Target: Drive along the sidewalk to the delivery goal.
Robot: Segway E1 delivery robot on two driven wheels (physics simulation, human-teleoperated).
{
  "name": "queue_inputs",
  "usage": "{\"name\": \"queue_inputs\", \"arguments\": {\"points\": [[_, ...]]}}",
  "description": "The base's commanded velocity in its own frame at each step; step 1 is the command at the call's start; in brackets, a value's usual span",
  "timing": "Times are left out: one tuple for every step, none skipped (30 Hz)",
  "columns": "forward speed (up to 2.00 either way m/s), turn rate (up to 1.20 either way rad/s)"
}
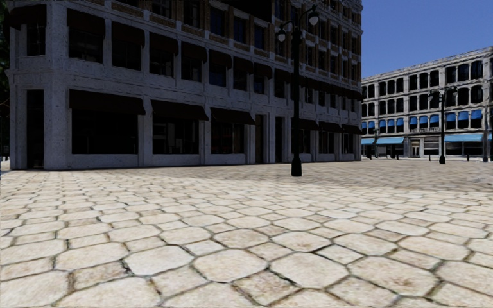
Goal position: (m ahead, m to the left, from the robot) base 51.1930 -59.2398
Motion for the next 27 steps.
{"name": "queue_inputs", "arguments": {"points": [[2.0, -1.15], [2.0, -1.15], [2.0, -1.15], [2.0, -1.15], [2.0, -1.15], [2.0, -1.14], [2.0, -1.14], [2.0, -1.14], [2.0, -1.14], [2.0, -1.14], [2.0, -1.14], [2.0, -1.14], [2.0, -1.14], [2.0, -1.1], [2.0, -1.1], [2.0, -1.05], [2.0, -1.02], [2.0, -1.0], [2.0, -0.91], [2.0, -0.91], [2.0, -0.12], [2.0, 0.0], [2.0, 0.0], [2.0, 0.0], [2.0, 0.0], [2.0, 0.0], [2.0, 0.0]]}}
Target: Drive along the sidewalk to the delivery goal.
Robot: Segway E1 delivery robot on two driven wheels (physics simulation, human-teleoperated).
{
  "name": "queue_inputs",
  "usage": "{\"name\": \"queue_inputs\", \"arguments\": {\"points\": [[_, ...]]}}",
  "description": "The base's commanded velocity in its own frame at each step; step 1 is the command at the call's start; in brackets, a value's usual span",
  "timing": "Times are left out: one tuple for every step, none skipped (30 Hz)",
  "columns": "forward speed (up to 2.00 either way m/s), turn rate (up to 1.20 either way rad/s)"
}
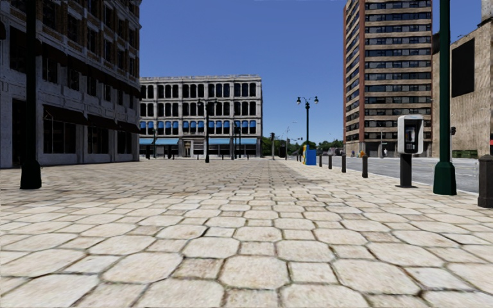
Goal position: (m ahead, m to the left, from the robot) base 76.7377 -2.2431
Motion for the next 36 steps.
{"name": "queue_inputs", "arguments": {"points": [[2.0, 0.0], [2.0, 0.0], [2.0, 0.0], [2.0, 0.0], [2.0, 0.0], [2.0, 0.0], [2.0, 0.0], [2.0, 0.0], [2.0, 0.0], [2.0, 0.0], [2.0, 0.0], [2.0, 0.0], [2.0, 0.0], [2.0, 0.0], [2.0, 0.0], [2.0, -0.32], [2.0, -0.62], [2.0, -0.82], [2.0, -0.97], [2.0, -0.97], [2.0, -1.01], [2.0, -0.11], [2.0, 0.0], [2.0, 0.0], [2.0, 0.0], [2.0, 0.0], [2.0, 0.0], [2.0, 0.0], [2.0, 0.0], [2.0, 0.0], [2.0, 0.0], [2.0, 0.0], [2.0, 0.0], [2.0, 0.0], [2.0, 0.0], [2.0, 0.0]]}}
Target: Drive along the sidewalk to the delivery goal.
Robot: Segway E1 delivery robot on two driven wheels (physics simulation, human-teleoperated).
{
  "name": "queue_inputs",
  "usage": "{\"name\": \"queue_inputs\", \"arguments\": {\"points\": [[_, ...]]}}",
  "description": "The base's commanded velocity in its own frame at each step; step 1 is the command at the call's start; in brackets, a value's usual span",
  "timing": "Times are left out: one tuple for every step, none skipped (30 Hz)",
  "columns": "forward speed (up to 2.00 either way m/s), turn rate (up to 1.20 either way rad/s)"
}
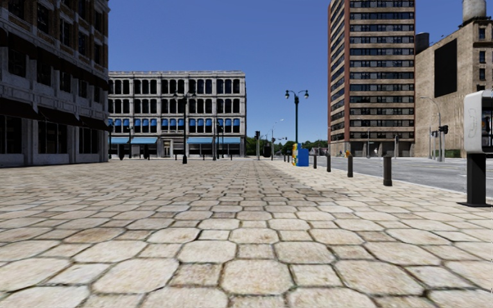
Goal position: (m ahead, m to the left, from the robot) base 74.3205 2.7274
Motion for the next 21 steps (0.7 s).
{"name": "queue_inputs", "arguments": {"points": [[2.0, 0.0], [2.0, 0.0], [2.0, 0.0], [2.0, 0.0], [2.0, 0.0], [2.0, 0.45], [2.0, 0.93], [2.0, 1.2], [2.0, 1.2], [2.0, 0.42], [2.0, 0.42], [2.0, 0.05], [2.0, 0.02], [2.0, 0.01], [2.0, 0.01], [2.0, 0.0], [2.0, 0.0], [2.0, 0.0], [2.0, 0.0], [2.0, 0.0], [2.0, 0.0]]}}
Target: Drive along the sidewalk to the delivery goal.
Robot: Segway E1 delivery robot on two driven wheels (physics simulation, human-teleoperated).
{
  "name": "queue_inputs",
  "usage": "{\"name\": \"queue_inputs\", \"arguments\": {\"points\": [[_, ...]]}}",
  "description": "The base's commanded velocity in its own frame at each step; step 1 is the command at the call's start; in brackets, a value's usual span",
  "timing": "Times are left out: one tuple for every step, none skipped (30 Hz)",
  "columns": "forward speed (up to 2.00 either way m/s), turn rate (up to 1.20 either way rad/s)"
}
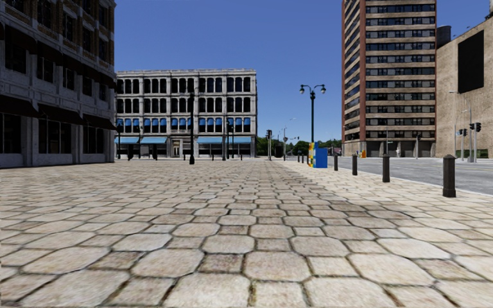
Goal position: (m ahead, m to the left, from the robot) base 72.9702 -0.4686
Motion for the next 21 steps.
{"name": "queue_inputs", "arguments": {"points": [[2.0, 0.0], [2.0, 0.0], [2.0, 0.0], [2.0, 0.0], [2.0, 0.0], [2.0, 0.0], [2.0, 0.0], [2.0, 0.0], [2.0, 0.0], [2.0, 0.0], [2.0, 0.0], [2.0, 0.0], [2.0, 0.0], [2.0, 0.0], [2.0, 0.0], [2.0, 0.0], [2.0, 0.0], [2.0, 0.0], [2.0, 0.0], [2.0, 0.0], [2.0, 0.0]]}}
